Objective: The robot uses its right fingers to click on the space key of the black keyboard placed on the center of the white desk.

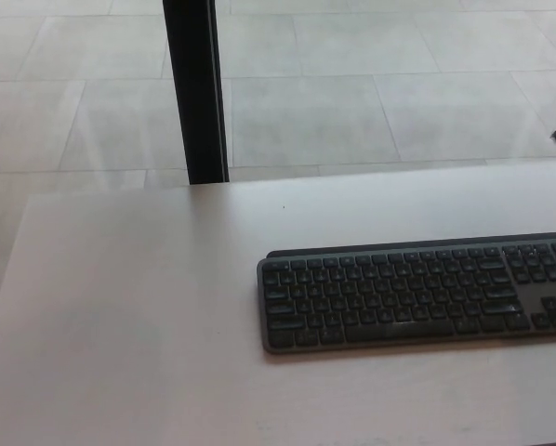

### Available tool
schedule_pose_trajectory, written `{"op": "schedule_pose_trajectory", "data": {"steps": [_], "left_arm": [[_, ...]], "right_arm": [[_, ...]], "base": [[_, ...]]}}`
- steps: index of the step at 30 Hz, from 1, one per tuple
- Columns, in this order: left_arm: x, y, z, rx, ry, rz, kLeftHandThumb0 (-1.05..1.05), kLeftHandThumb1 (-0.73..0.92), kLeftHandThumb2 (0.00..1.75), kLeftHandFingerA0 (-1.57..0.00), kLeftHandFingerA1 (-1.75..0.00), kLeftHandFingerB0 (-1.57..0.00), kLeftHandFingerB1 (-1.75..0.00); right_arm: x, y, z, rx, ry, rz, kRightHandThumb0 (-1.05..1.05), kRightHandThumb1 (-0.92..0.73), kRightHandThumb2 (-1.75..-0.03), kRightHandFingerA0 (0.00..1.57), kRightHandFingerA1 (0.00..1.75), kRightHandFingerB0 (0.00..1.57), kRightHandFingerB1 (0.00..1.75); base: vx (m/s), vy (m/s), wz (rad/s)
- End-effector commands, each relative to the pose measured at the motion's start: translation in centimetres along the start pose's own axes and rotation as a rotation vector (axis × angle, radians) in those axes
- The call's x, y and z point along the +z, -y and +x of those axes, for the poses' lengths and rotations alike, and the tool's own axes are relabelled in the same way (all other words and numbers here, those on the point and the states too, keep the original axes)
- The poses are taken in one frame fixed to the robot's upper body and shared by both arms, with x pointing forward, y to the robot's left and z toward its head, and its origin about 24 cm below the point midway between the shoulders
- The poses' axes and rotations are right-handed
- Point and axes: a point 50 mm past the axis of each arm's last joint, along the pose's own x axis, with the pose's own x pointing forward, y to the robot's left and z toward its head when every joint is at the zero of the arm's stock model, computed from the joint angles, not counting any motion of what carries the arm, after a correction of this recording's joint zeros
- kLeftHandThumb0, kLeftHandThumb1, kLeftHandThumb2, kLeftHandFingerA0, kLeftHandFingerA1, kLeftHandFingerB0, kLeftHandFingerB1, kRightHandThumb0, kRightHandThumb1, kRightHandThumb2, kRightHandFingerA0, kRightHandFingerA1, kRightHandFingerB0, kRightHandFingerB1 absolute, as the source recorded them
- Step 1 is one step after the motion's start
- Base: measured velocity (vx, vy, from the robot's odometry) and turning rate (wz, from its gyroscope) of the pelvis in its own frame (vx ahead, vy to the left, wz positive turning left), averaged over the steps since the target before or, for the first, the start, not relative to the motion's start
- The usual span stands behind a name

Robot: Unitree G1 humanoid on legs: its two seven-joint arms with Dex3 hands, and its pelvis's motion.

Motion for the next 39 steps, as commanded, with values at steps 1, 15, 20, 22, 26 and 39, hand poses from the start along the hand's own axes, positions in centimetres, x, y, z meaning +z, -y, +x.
{"op": "schedule_pose_trajectory", "data": {"steps": [1, 15, 20, 22, 26, 39], "left_arm": [[0.2, -1.6, 0.0, 0.035, 0.020, 0.007, -0.64, 0.81, 0.64, -0.79, -0.66, -0.62, -0.56], [-0.2, -1.8, 0.0, 0.035, 0.011, -0.001, -0.62, 0.81, 0.64, -0.76, -0.64, -0.58, -0.55], [-0.5, -2.0, 0.0, 0.042, -0.003, 0.003, -0.63, 0.80, 0.64, -0.76, -0.62, -0.58, -0.53], [-0.5, -2.1, -0.1, 0.049, 0.009, 0.021, -0.63, 0.81, 0.64, -0.81, -0.68, -0.66, -0.59], [-0.5, -2.1, -0.1, 0.043, 0.005, 0.013, -0.63, 0.81, 0.64, -0.77, -0.68, -0.61, -0.57], [-0.3, -1.9, 0.0, 0.032, 0.005, 0.000, -0.63, 0.80, 0.64, -0.73, -0.63, -0.57, -0.54]], "right_arm": [[-9.9, 6.9, -5.3, -0.231, -0.484, 0.302, -0.31, -0.60, -0.58, 0.95, 1.39, 0.69, 0.44], [-16.8, 1.2, -21.8, -0.545, -1.175, 0.647, -0.35, -0.62, -0.59, 0.91, 1.26, 0.65, 0.52], [-16.7, -0.3, -24.9, -0.739, -1.321, 0.827, -0.32, -0.62, -0.63, 0.84, 1.34, 0.63, 0.58], [-16.5, -2.4, -26.8, -0.871, -1.492, 0.942, -0.40, -0.62, -0.61, 1.00, 1.36, 0.70, 0.62], [-16.3, -3.6, -27.4, -0.942, -1.580, 1.066, -0.41, -0.61, -0.61, 0.98, 1.42, 0.72, 0.68], [-13.8, -7.4, -27.6, -0.900, -1.571, 1.308, -0.42, -0.59, -0.62, 0.96, 1.53, 0.75, 0.80]], "base": [[0.00, 0.000, 0.00], [0.00, 0.000, 0.00], [0.00, 0.000, 0.00], [0.00, 0.000, 0.00], [0.00, 0.000, 0.00], [0.00, 0.000, 0.00]]}}
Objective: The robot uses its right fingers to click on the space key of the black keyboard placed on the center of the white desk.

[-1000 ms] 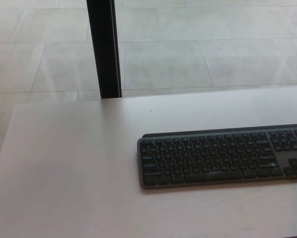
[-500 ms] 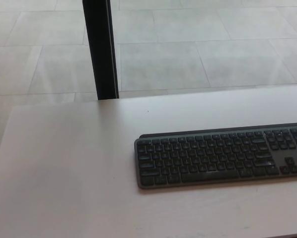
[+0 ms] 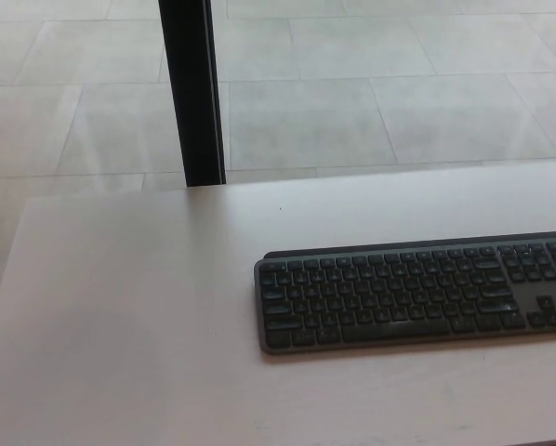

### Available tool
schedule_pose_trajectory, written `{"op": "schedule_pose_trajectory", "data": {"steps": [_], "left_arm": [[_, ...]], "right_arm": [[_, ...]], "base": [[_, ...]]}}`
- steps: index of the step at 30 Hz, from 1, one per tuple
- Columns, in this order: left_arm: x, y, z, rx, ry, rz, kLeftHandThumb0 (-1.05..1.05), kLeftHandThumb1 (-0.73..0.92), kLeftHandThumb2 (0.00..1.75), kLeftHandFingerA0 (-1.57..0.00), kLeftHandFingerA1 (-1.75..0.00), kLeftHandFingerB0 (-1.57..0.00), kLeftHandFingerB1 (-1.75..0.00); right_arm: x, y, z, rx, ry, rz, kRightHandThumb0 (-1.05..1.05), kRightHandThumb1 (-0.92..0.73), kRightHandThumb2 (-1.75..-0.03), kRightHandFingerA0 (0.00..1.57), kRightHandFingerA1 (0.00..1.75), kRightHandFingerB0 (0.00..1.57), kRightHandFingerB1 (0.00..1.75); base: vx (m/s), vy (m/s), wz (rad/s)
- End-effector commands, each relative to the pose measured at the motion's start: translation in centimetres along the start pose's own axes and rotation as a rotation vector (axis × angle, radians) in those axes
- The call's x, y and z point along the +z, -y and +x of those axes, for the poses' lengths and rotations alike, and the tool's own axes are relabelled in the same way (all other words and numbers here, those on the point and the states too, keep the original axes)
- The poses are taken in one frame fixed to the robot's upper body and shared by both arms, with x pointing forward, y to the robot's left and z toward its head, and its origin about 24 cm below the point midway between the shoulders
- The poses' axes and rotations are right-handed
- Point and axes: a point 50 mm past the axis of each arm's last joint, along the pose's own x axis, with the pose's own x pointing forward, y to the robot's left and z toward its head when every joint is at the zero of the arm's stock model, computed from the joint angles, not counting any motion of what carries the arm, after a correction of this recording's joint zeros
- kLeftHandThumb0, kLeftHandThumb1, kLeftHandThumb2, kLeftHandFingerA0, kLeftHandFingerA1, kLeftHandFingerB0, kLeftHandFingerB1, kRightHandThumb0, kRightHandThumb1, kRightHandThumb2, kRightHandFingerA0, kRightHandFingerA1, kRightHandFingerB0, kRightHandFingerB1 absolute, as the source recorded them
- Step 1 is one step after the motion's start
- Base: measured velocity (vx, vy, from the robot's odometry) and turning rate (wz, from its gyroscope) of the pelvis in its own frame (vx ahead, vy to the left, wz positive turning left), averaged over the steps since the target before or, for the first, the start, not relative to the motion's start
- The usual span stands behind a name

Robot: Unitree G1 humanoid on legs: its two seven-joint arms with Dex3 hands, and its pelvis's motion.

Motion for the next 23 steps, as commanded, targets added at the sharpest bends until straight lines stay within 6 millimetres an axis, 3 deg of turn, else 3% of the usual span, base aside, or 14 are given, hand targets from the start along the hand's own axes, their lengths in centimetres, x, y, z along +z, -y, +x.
{"op": "schedule_pose_trajectory", "data": {"steps": [1, 3, 5, 7, 9, 10, 14, 15, 17, 18, 23], "left_arm": [[-0.1, -1.7, 0.0, 0.029, 0.011, -0.009, -0.63, 0.80, 0.64, -0.74, -0.63, -0.58, -0.54], [-0.1, -1.9, 0.0, 0.034, 0.012, 0.002, -0.63, 0.81, 0.64, -0.74, -0.64, -0.59, -0.55], [-0.2, -1.9, 0.0, 0.039, 0.012, 0.004, -0.63, 0.80, 0.64, -0.77, -0.64, -0.60, -0.55], [-0.4, -2.1, 0.0, 0.040, 0.007, 0.008, -0.63, 0.81, 0.64, -0.76, -0.65, -0.59, -0.55], [-0.5, -2.3, -0.1, 0.036, 0.005, 0.006, -0.63, 0.81, 0.64, -0.76, -0.64, -0.59, -0.55], [-0.6, -2.3, -0.1, 0.039, 0.002, -0.010, -0.62, 0.80, 0.64, -0.75, -0.65, -0.59, -0.55], [-0.7, -2.4, -0.1, 0.040, 0.004, 0.010, -0.63, 0.81, 0.64, -0.79, -0.67, -0.61, -0.56], [-0.7, -2.4, -0.1, 0.043, 0.002, 0.014, -0.62, 0.81, 0.64, -0.78, -0.65, -0.59, -0.55], [-0.8, -2.4, -0.1, 0.041, -0.001, 0.007, -0.62, 0.81, 0.64, -0.78, -0.65, -0.59, -0.55], [-0.8, -2.4, -0.1, 0.033, 0.000, -0.003, -0.63, 0.81, 0.64, -0.76, -0.67, -0.57, -0.55], [-0.9, -2.3, -0.1, 0.040, -0.002, -0.007, -0.63, 0.80, 0.64, -0.77, -0.67, -0.61, -0.56]], "right_arm": [[-9.1, -0.6, -5.0, -0.252, -0.617, 0.728, -0.42, -0.59, -0.63, 0.97, 1.56, 0.74, 0.80], [-9.4, -0.7, -5.1, -0.256, -0.631, 0.722, -0.41, -0.61, -0.63, 1.00, 1.56, 0.76, 0.82], [-9.4, -0.8, -5.2, -0.264, -0.646, 0.727, -0.40, -0.60, -0.63, 0.94, 1.57, 0.74, 0.81], [-9.6, -0.8, -5.4, -0.256, -0.648, 0.713, -0.38, -0.62, -0.59, 1.07, 1.63, 0.88, 0.94], [-9.6, -0.9, -5.6, -0.237, -0.655, 0.708, -0.38, -0.59, -0.63, 1.00, 1.63, 0.87, 0.94], [-9.7, -1.0, -5.6, -0.227, -0.656, 0.714, -0.36, -0.60, -0.63, 0.97, 1.54, 0.76, 0.79], [-9.9, -1.2, -5.8, -0.193, -0.649, 0.654, -0.42, -0.62, -0.59, 1.01, 1.35, 0.83, 0.80], [-10.0, -1.3, -6.0, -0.163, -0.647, 0.618, -0.45, -0.64, -0.61, 0.98, 1.31, 0.93, 1.04], [-10.0, -1.4, -6.2, -0.127, -0.634, 0.592, -0.45, -0.64, -0.61, 0.98, 1.31, 0.93, 1.04], [-10.0, -1.5, -6.3, -0.099, -0.638, 0.560, -0.46, -0.65, -0.59, 0.95, 1.18, 0.85, 0.85], [-9.6, -2.0, -6.3, -0.035, -0.610, 0.507, -0.44, -0.61, -0.57, 0.99, 0.98, 0.82, 0.68]], "base": [[0.00, 0.000, 0.00], [0.00, 0.000, 0.00], [0.00, 0.000, 0.00], [0.00, 0.000, 0.00], [0.00, 0.000, 0.00], [0.00, 0.000, 0.00], [0.00, 0.000, 0.00], [0.00, 0.000, 0.00], [0.00, 0.000, 0.00], [0.00, 0.000, 0.00], [0.00, 0.000, 0.00]]}}
